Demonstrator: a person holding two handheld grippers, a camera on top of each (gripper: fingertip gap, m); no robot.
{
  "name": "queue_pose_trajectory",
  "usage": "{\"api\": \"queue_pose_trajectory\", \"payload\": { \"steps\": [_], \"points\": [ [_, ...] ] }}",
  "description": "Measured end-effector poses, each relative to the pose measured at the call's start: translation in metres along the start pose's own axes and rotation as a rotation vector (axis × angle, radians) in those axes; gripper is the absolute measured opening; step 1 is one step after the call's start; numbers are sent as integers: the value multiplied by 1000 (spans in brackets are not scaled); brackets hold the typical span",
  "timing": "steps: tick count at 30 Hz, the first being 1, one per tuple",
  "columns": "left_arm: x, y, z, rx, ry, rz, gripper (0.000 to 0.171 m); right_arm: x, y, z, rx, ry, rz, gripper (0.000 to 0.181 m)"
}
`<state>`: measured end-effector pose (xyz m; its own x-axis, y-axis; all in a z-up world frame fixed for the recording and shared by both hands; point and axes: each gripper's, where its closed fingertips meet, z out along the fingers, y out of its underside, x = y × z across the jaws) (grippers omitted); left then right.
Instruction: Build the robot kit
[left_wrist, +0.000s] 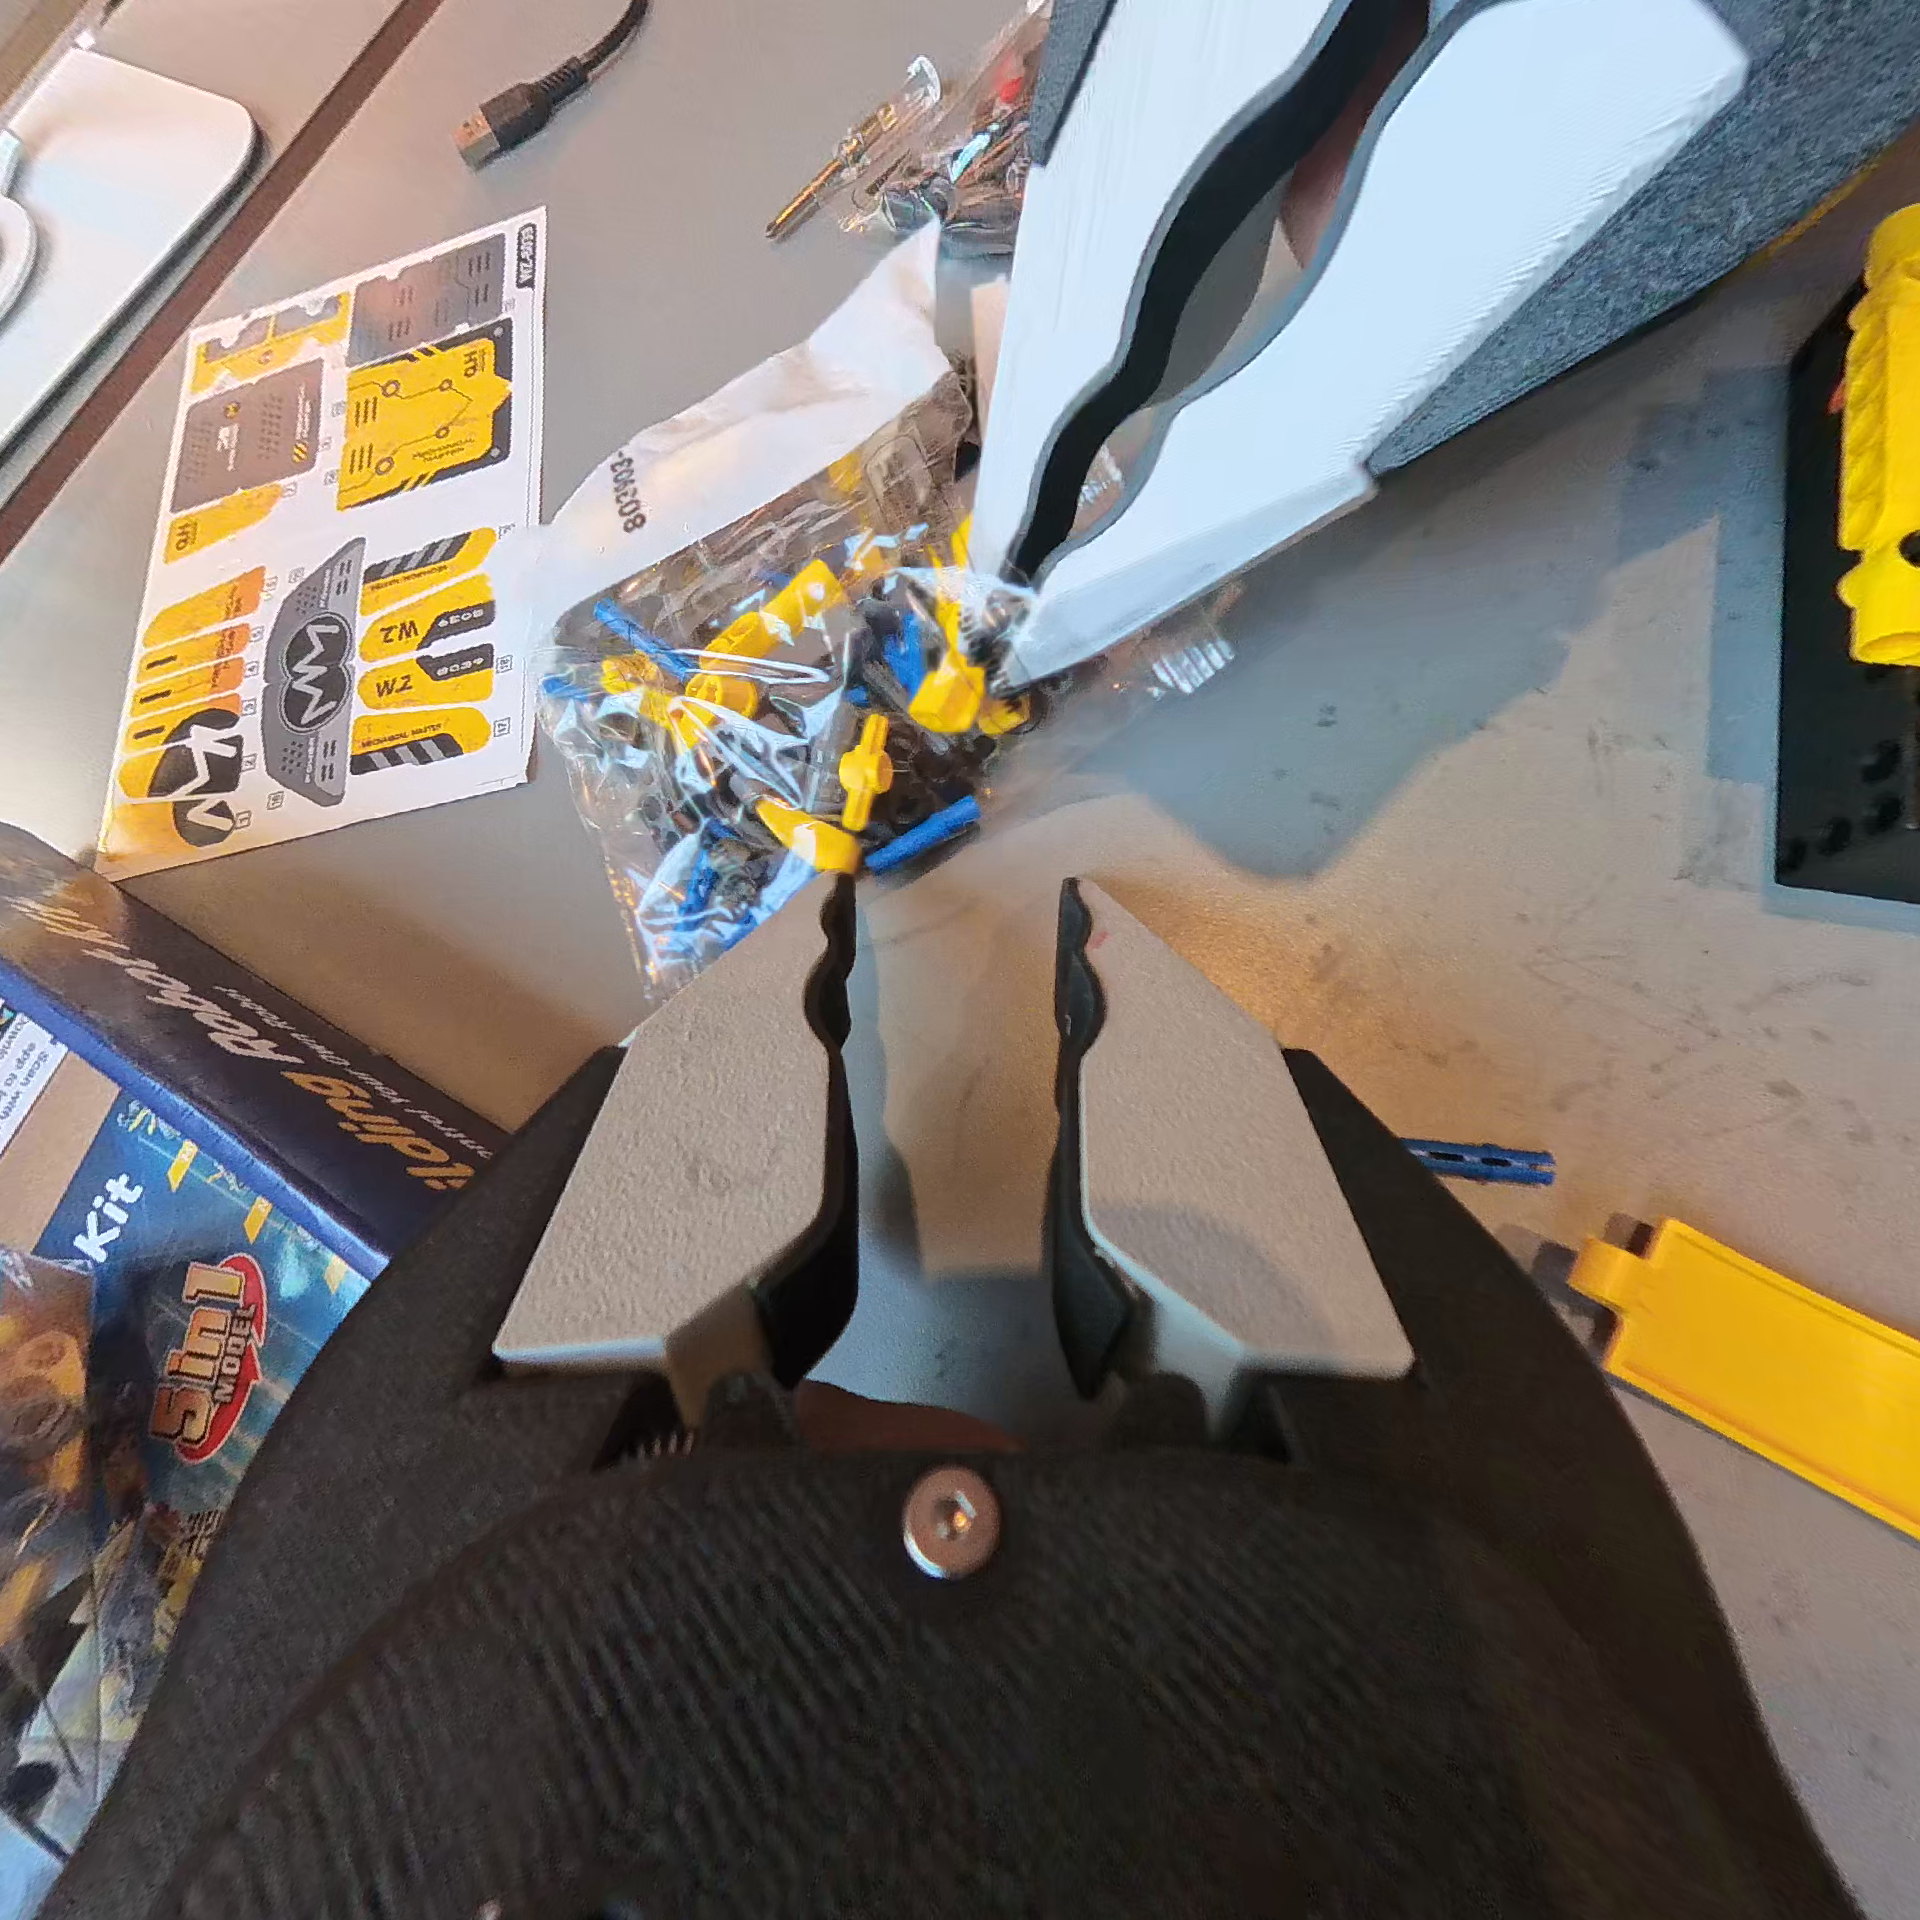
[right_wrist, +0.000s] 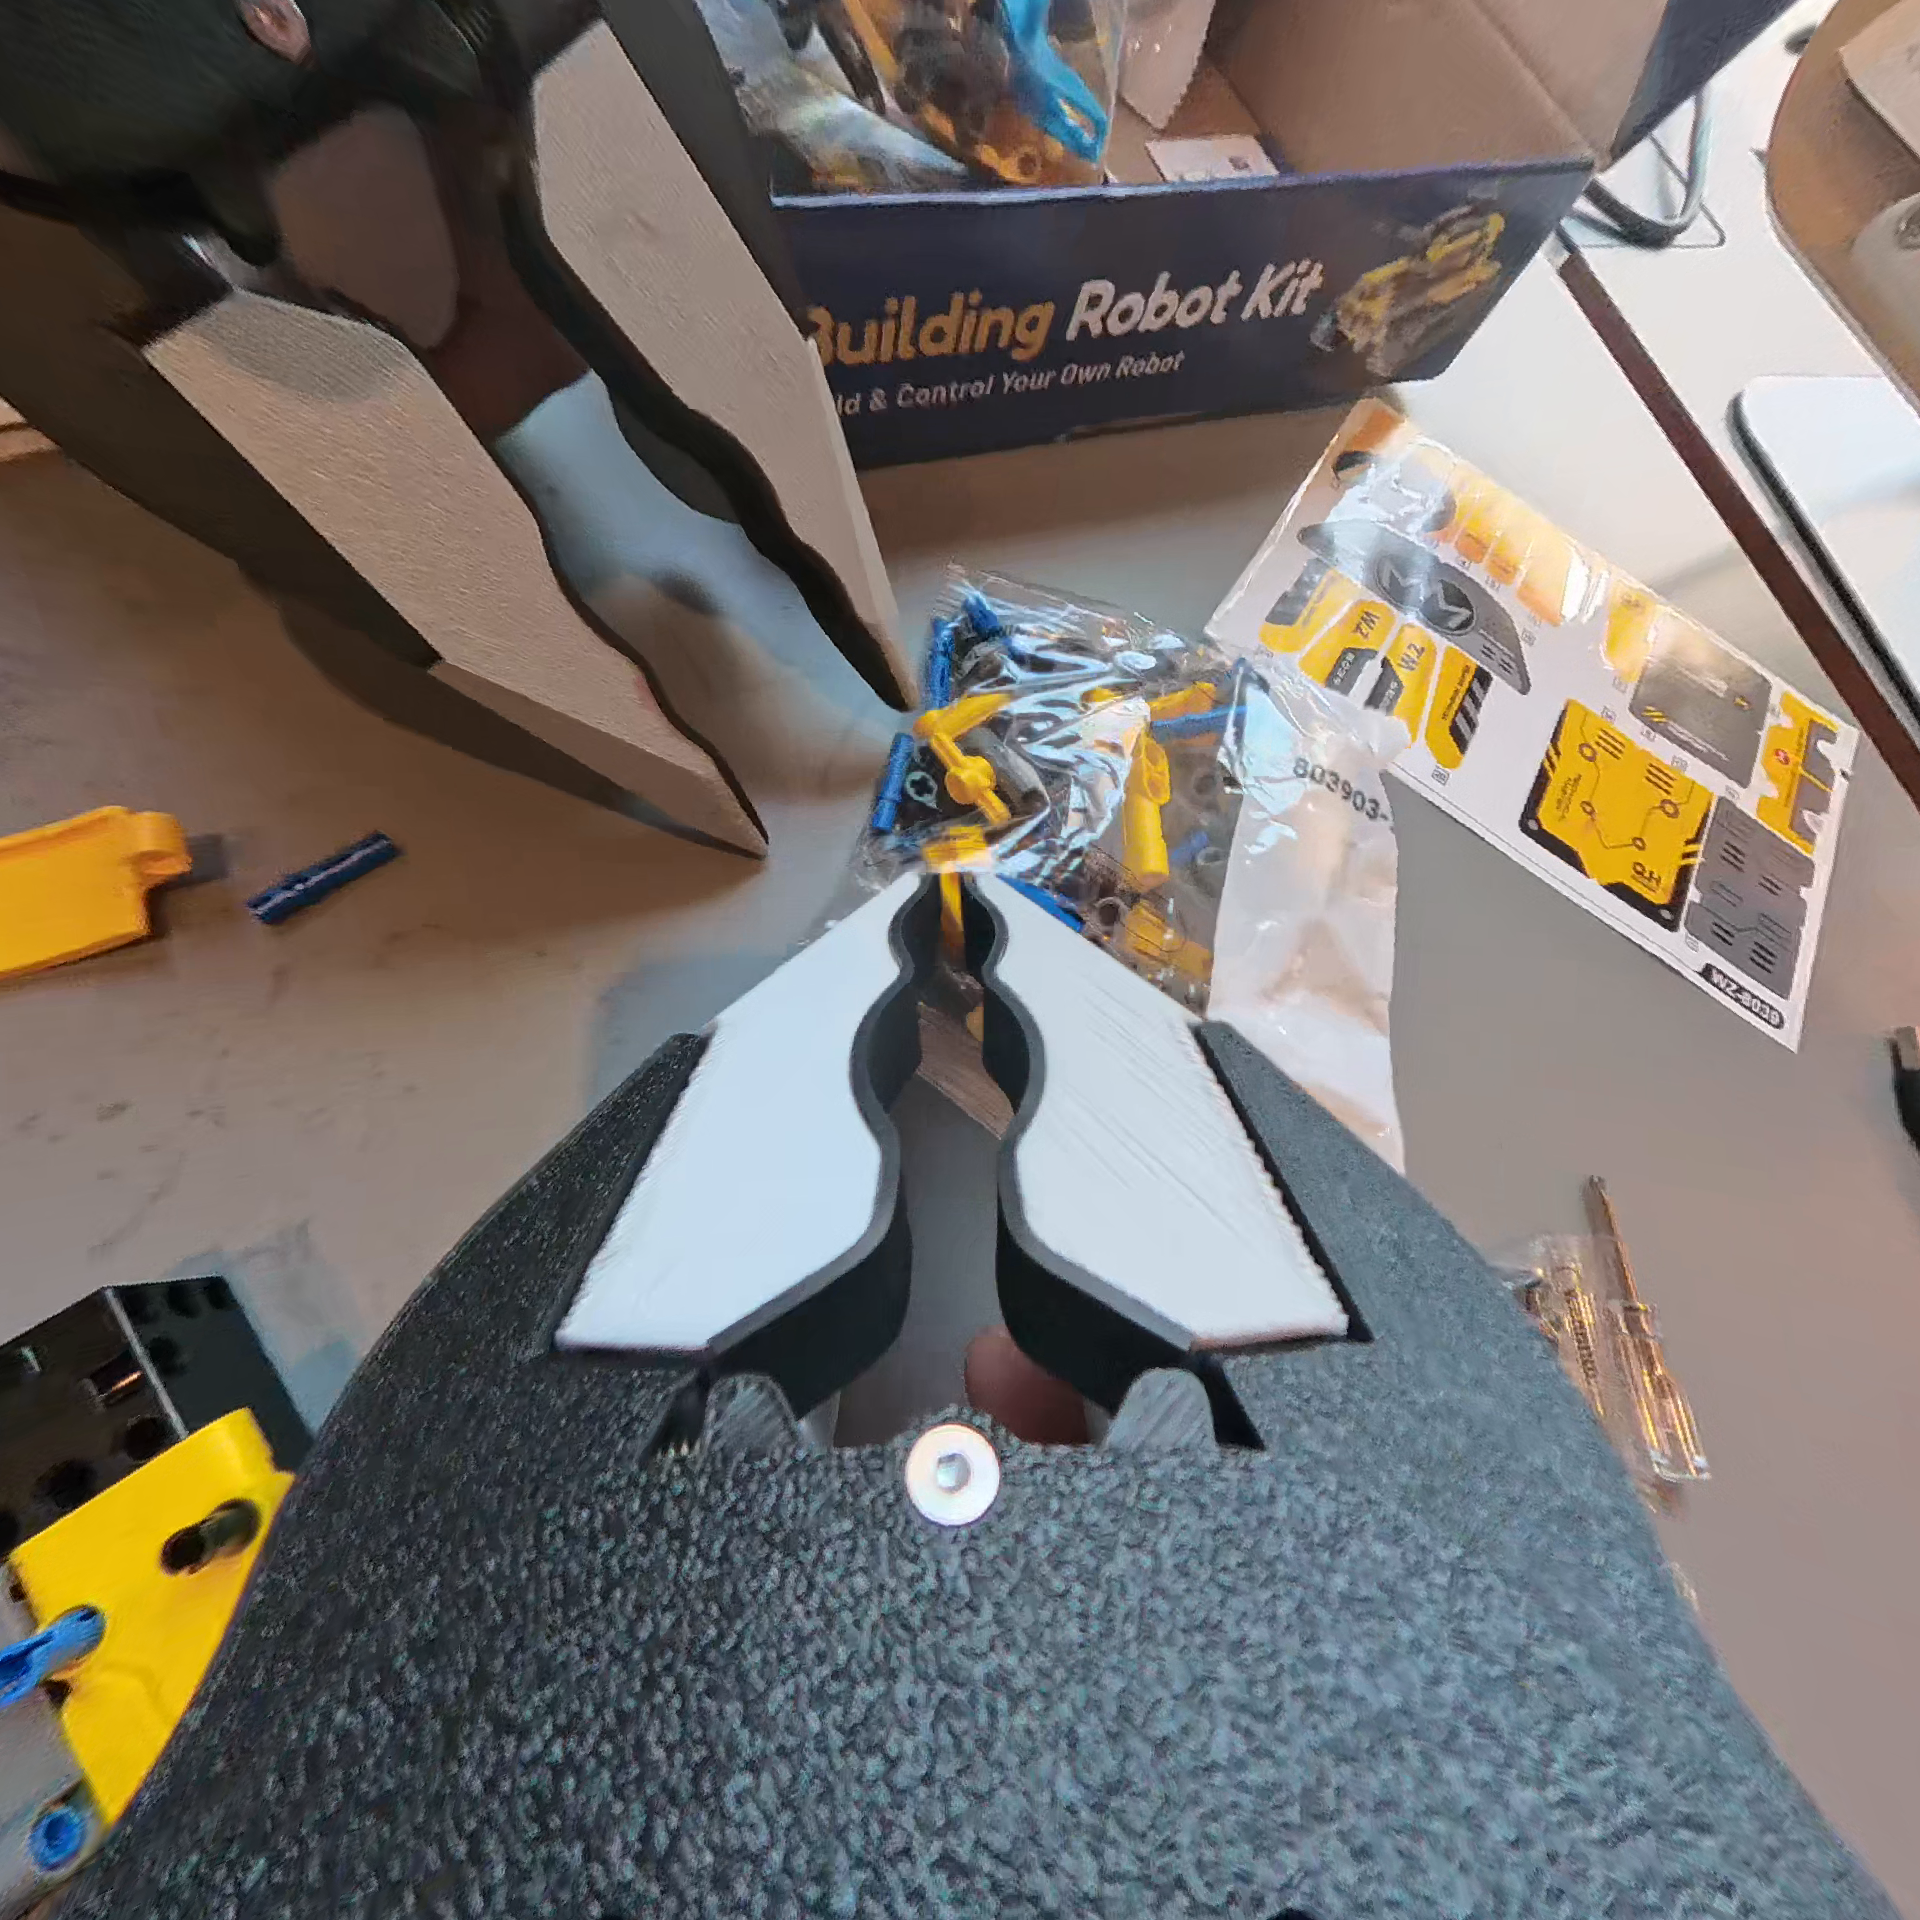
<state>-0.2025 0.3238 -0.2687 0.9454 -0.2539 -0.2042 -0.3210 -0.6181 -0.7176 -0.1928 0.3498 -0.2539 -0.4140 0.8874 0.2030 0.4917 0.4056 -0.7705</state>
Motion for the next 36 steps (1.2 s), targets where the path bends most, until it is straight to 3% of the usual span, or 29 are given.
{"api": "queue_pose_trajectory", "payload": {
  "steps": [5,12,17,22,27,36],
  "points": [
    [0,0,0,0,0,2,35,6,0,-3,7,19,7,18],
    [1,0,0,0,1,2,35,20,13,5,-59,99,29,17],
    [1,0,0,-1,2,2,34,2,7,3,-26,-11,48,10],
    [1,0,0,-1,1,3,34,8,-3,-2,28,14,56,10],
    [1,0,0,-1,1,3,34,-16,4,4,-18,-90,-4,15],
    [1,0,-1,-1,6,-3,34,8,3,-4,-8,28,-11,18]
  ]
}}
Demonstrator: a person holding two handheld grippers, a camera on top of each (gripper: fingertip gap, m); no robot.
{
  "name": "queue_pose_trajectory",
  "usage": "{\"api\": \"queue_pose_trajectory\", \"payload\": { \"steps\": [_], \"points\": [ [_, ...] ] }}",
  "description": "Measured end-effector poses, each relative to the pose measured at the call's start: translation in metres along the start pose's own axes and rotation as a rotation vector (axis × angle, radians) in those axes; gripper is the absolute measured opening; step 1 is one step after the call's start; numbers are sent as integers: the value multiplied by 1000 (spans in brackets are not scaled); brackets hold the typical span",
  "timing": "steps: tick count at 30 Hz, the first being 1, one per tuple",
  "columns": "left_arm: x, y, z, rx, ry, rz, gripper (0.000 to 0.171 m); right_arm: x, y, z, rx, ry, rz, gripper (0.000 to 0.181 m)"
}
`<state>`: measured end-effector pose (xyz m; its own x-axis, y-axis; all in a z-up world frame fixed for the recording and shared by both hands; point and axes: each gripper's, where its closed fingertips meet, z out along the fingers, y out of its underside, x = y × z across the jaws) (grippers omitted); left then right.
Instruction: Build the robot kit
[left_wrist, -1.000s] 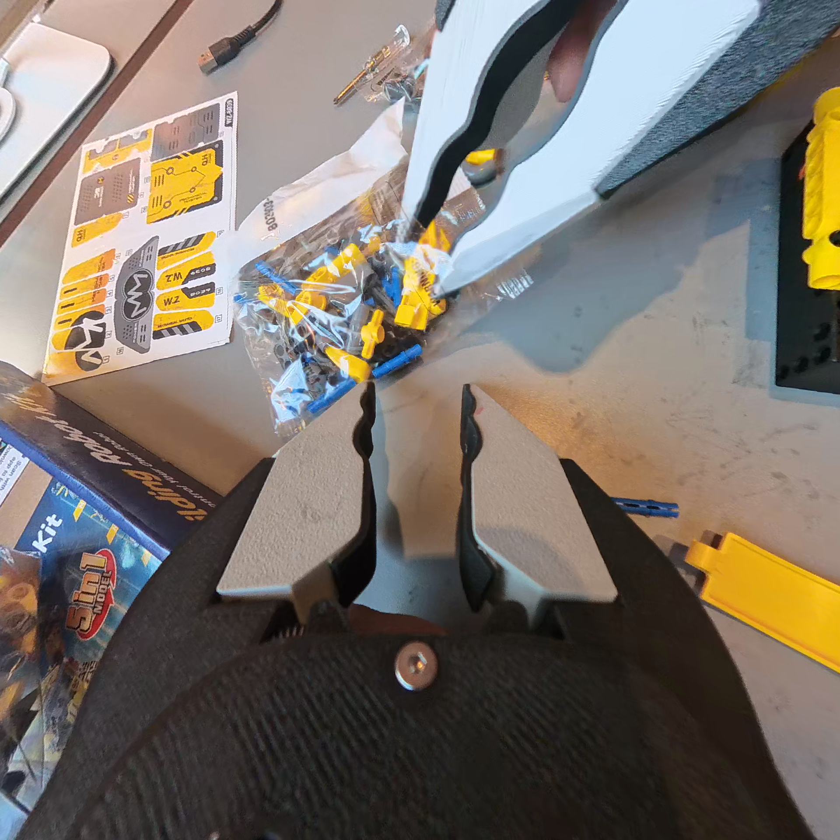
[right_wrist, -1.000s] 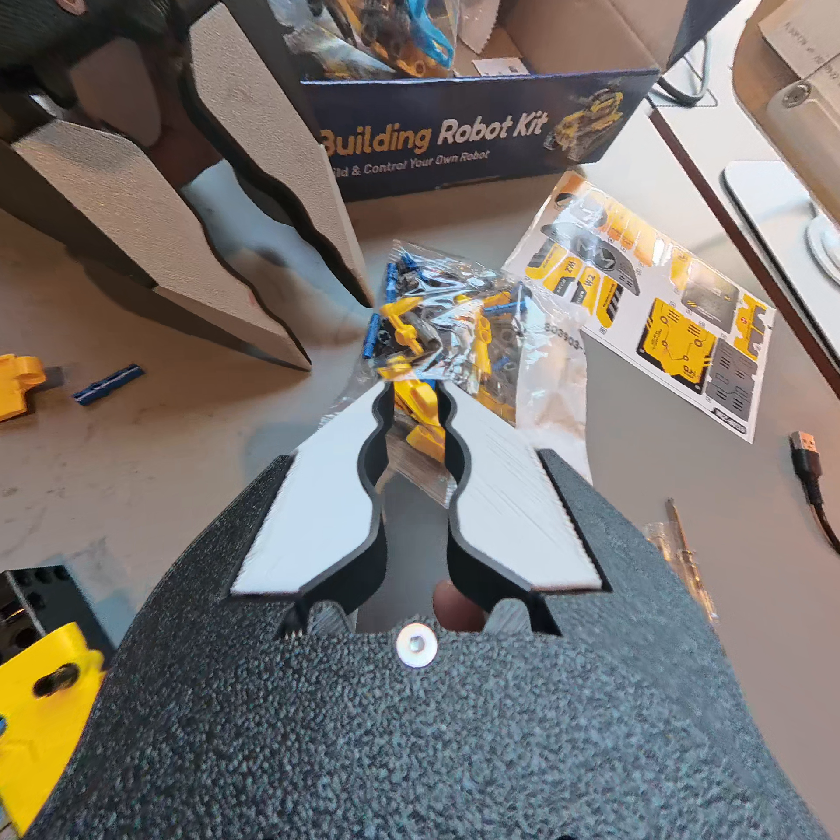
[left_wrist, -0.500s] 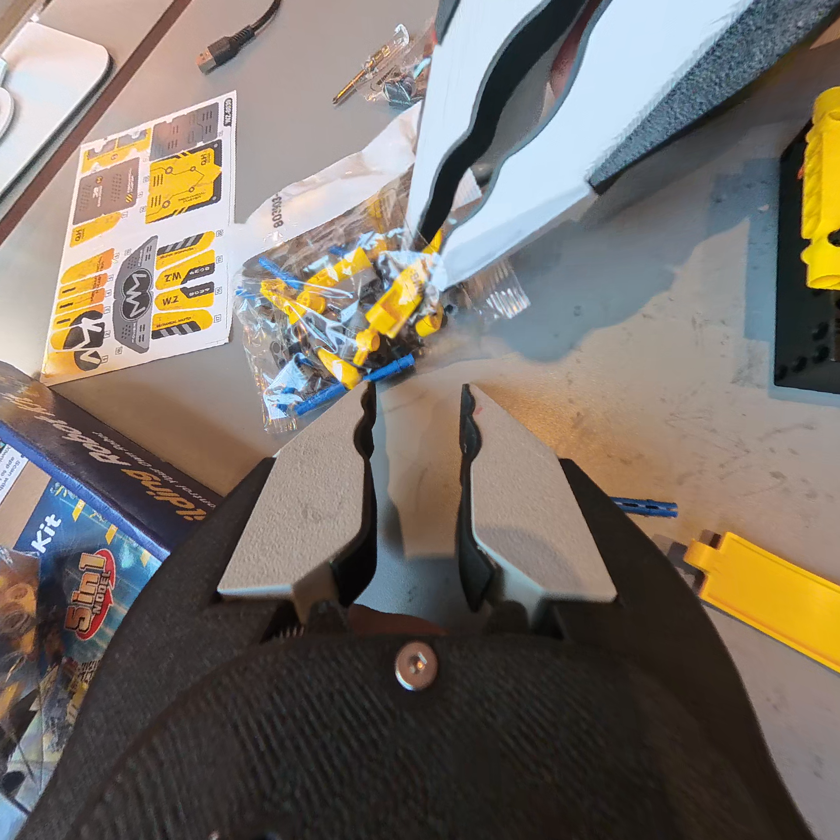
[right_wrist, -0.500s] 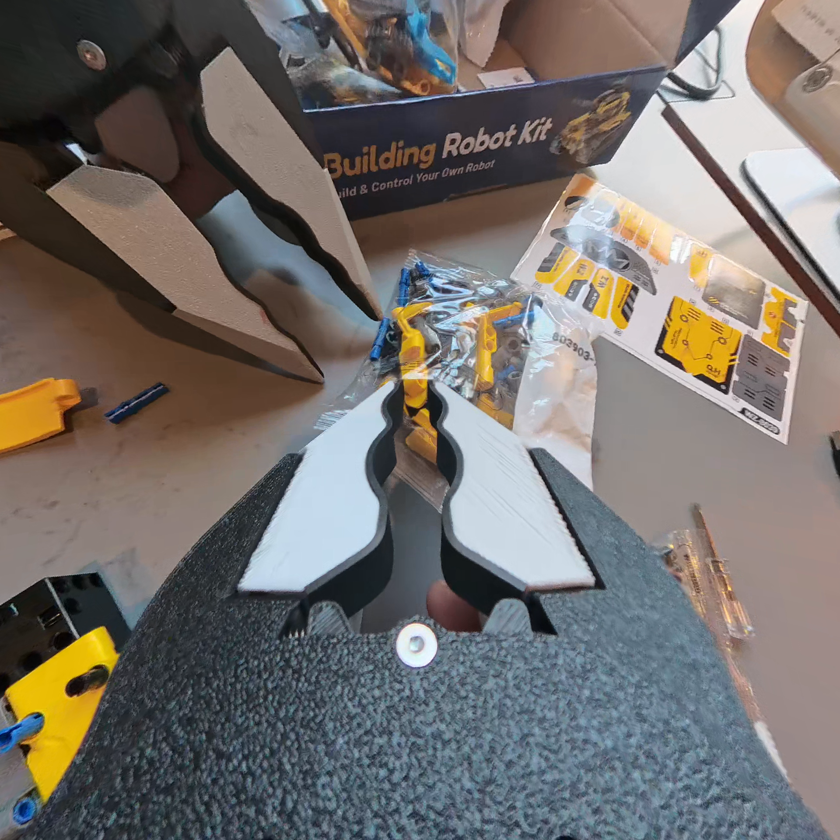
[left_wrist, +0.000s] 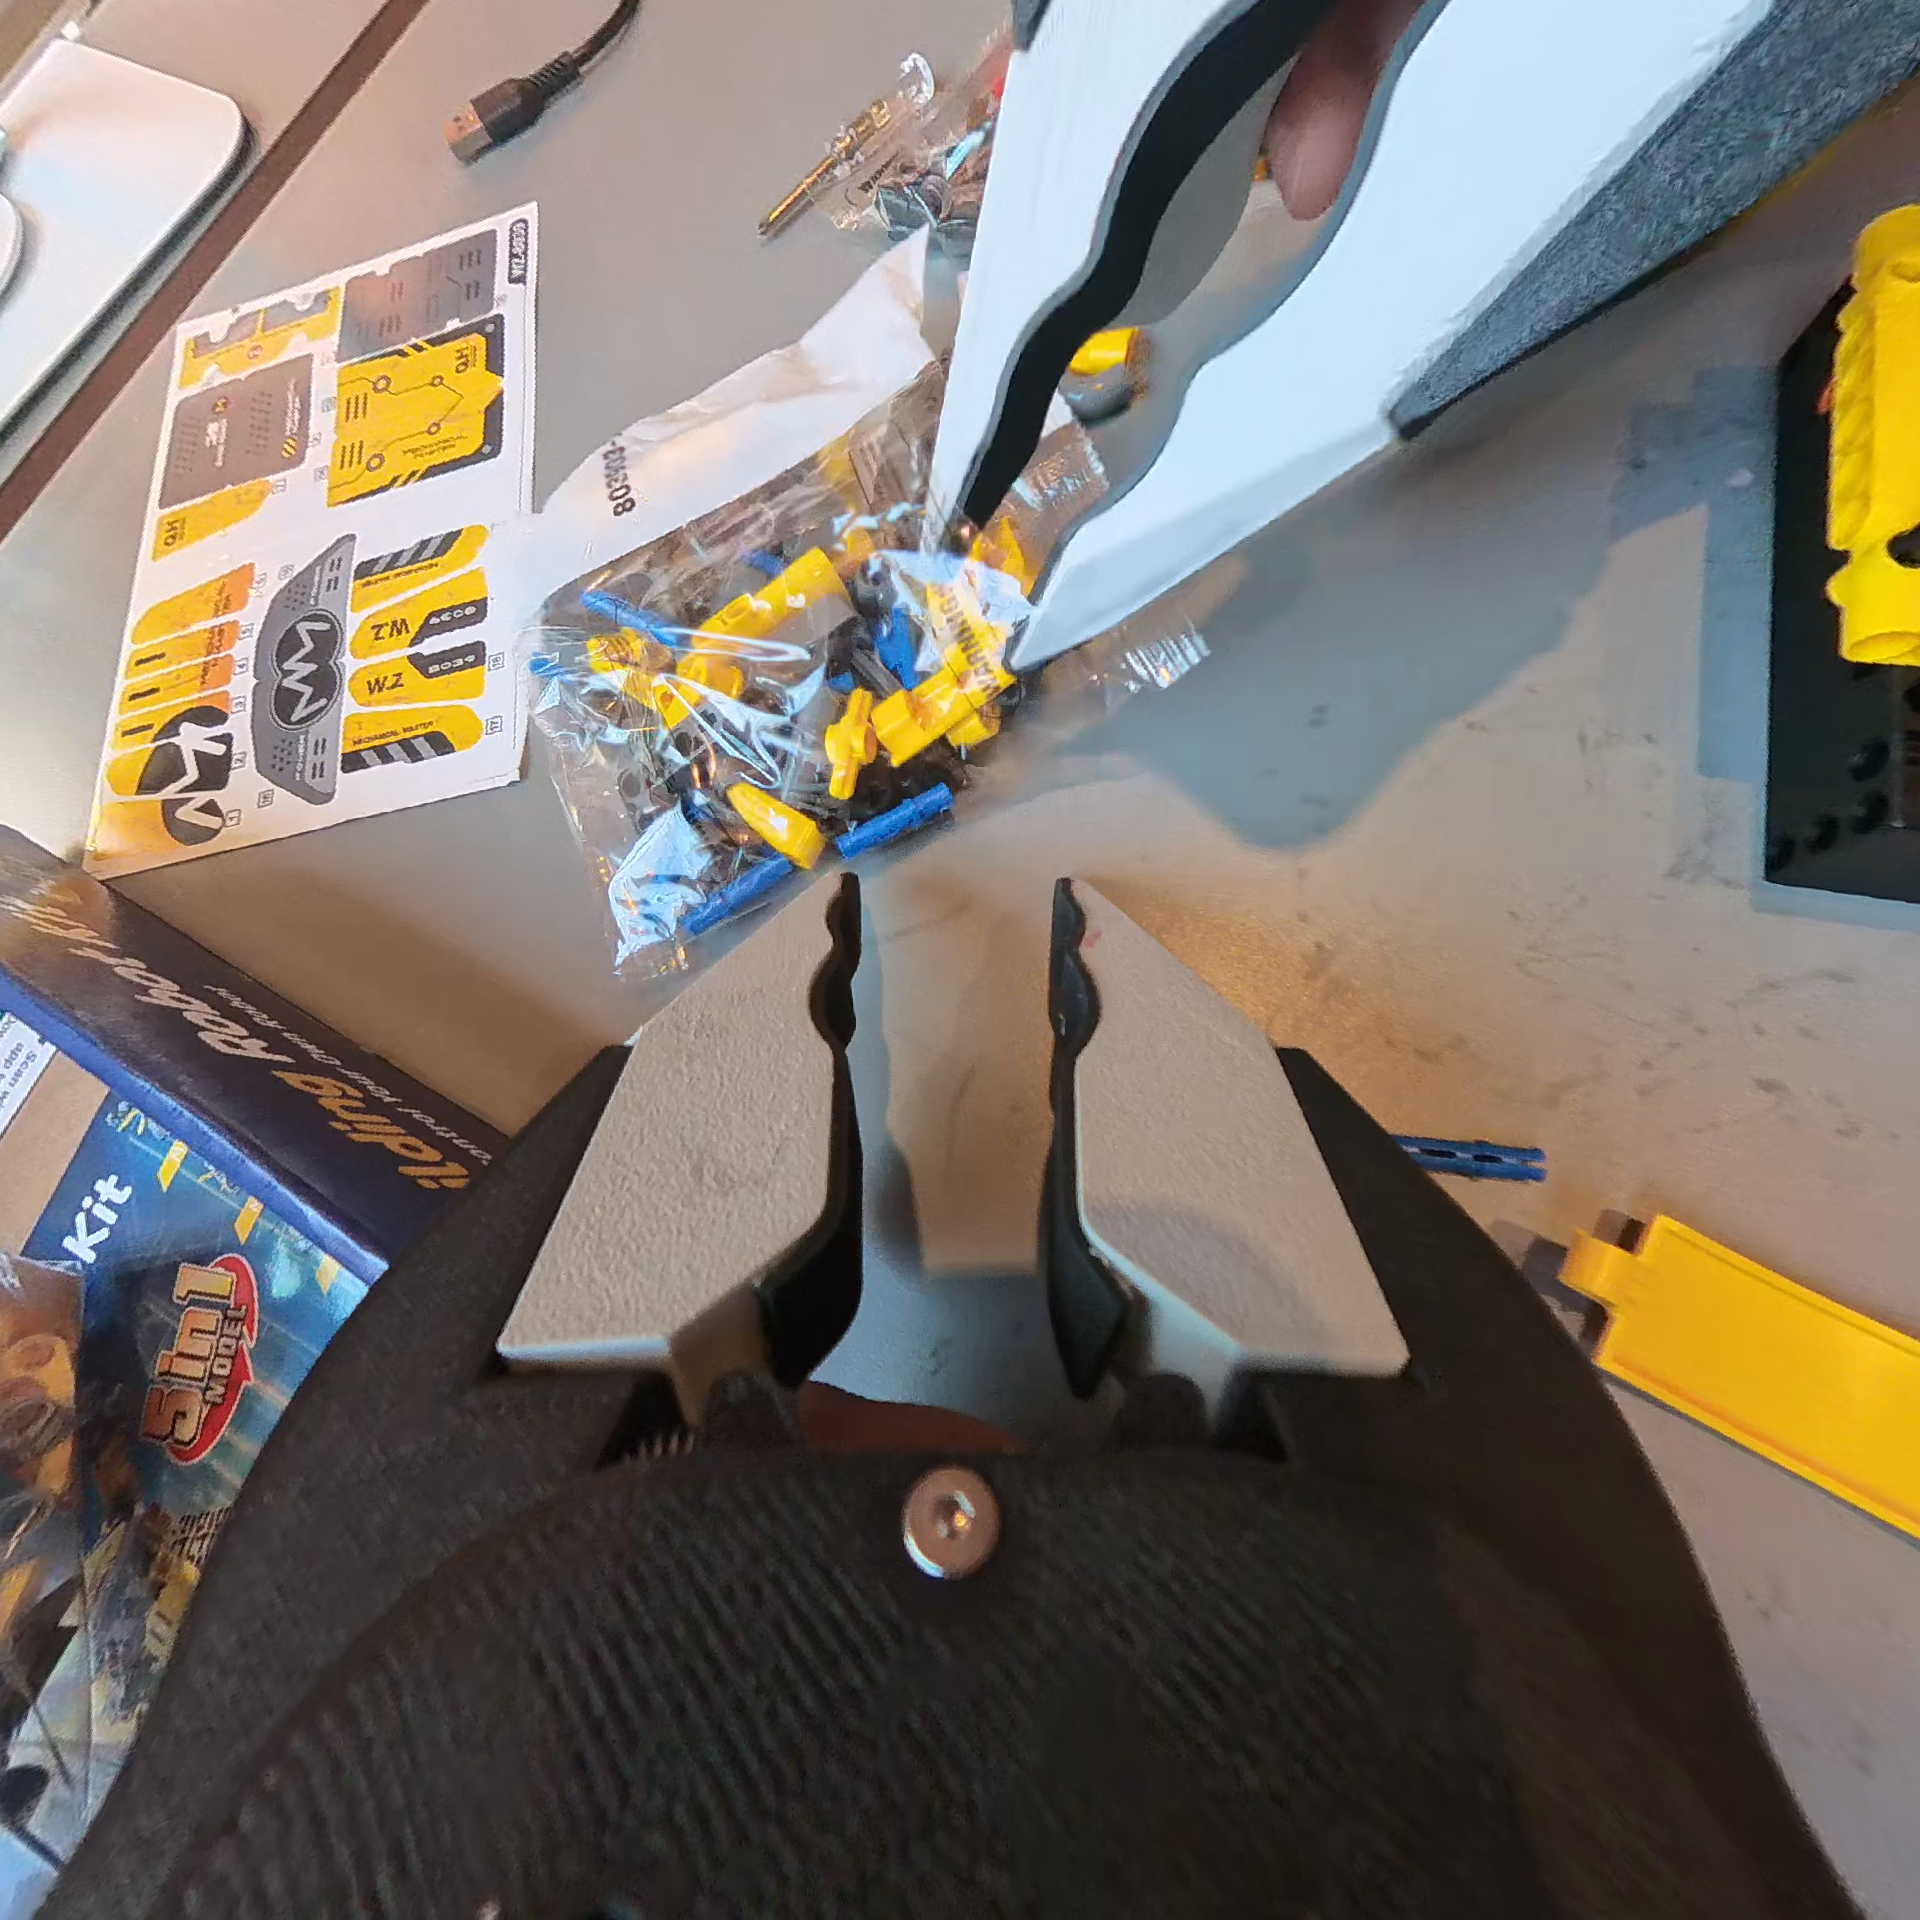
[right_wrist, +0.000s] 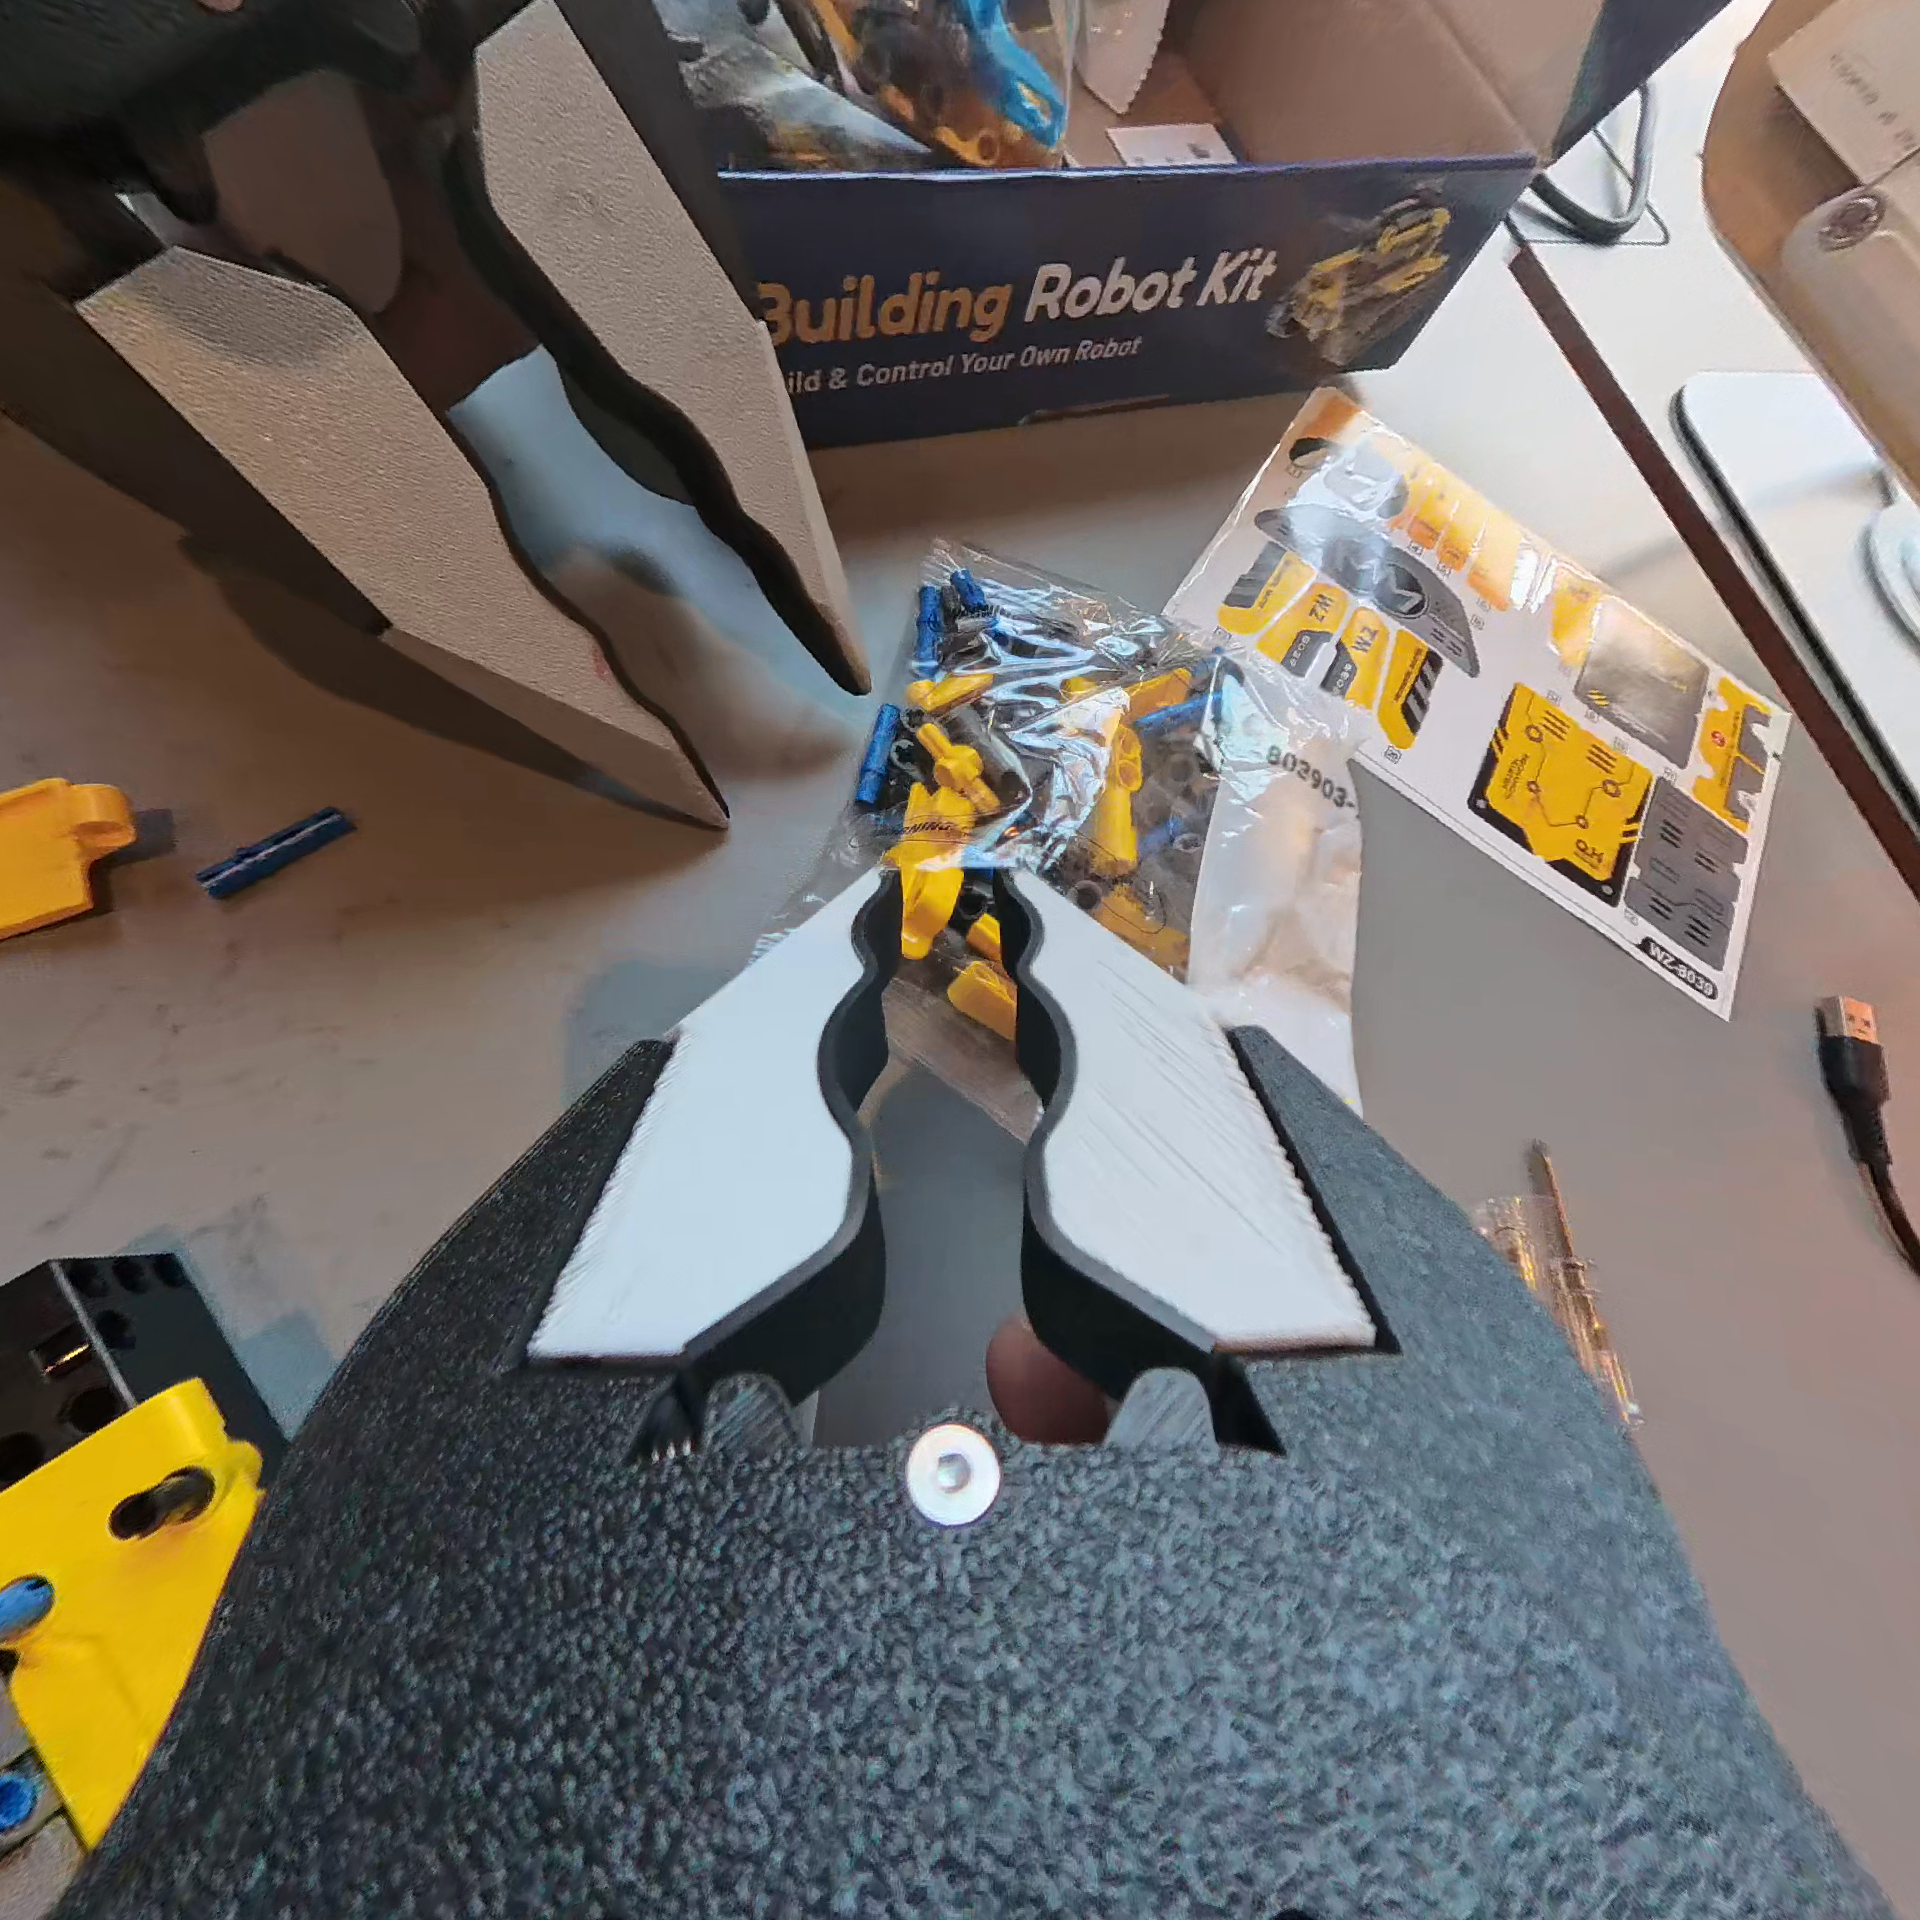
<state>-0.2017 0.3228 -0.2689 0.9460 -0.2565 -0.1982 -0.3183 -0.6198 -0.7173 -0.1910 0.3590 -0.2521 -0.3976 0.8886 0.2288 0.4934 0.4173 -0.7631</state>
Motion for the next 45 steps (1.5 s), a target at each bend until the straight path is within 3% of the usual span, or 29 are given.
{"api": "queue_pose_trajectory", "payload": {
  "steps": [5,11,18,23,27,29,32,35,38,45],
  "points": [
    [0,0,0,0,-1,1,34,-4,5,7,-32,-4,-1,14],
    [0,0,0,1,-6,3,34,-18,-1,-11,28,-140,1,10],
    [-1,0,0,0,-5,-2,34,-1,11,-19,-13,-63,-41,14],
    [-5,-2,-2,17,-15,-29,32,-6,14,-31,12,-146,3,13],
    [-18,-10,-6,73,-67,-89,34,18,6,-32,63,-54,98,12],
    [-25,-9,-4,64,-121,-101,42,32,6,-27,54,24,137,11],
    [-27,-11,4,28,-166,-72,61,23,15,-16,-7,6,111,13],
    [-19,-21,10,48,-113,-83,71,22,18,-8,-26,22,117,16],
    [-18,-16,21,-4,-56,-107,82,18,15,-3,-10,0,143,21],
    [-24,-13,21,1,-6,-131,65,14,15,3,-33,13,117,23]
  ]
}}
